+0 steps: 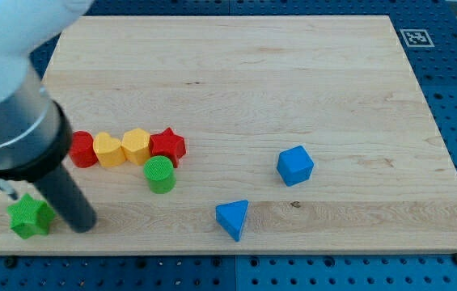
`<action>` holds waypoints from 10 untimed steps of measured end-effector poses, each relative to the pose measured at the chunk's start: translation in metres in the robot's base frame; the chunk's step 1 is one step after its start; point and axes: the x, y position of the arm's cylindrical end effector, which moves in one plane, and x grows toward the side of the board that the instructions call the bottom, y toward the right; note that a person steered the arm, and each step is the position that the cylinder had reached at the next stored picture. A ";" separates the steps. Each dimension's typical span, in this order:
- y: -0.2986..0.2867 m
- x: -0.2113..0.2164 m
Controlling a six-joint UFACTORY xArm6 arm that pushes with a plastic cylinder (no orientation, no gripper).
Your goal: Slide the green circle left a bit
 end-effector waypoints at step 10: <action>0.101 -0.052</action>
